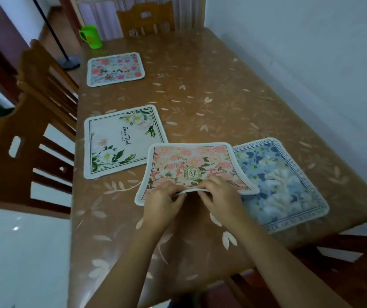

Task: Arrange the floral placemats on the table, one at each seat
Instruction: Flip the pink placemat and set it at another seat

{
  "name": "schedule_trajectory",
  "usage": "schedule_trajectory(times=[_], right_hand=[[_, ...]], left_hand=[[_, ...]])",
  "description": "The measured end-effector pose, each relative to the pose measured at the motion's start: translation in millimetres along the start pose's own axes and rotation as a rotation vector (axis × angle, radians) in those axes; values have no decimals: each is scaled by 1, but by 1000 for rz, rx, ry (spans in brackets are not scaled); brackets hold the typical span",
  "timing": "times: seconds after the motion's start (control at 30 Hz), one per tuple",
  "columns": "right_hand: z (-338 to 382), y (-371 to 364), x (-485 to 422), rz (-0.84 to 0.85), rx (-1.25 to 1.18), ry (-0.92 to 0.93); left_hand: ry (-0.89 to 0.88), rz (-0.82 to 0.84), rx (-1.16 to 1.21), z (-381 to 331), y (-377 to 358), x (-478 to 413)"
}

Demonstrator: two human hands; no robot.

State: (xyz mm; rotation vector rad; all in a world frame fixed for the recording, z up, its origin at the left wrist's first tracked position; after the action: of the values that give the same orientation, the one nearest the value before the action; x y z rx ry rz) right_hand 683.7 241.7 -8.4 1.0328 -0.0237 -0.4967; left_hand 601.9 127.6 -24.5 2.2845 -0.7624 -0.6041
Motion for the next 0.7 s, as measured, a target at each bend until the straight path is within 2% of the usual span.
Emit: schedule_trajectory(times=[0.37,0.7], right_hand=[[59,-23,90,231,-46,173],[141,-70,125,366,-53,322]], left_hand=[[254,-107,-16,-7,40,143],[483,-145,3,35,94,227]])
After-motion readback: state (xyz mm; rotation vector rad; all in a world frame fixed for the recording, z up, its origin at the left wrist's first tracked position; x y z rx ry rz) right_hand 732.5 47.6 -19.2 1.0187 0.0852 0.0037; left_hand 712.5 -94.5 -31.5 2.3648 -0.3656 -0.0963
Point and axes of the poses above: each hand's wrist, its own x-axis away from the middle knuckle, its own y-axis out of the back of the hand, z = x × y, the point moved 7 cm from there along -x, towards the middle knuckle, and after that the axes turned 4 degrees about -y, right-handed, at the moved point
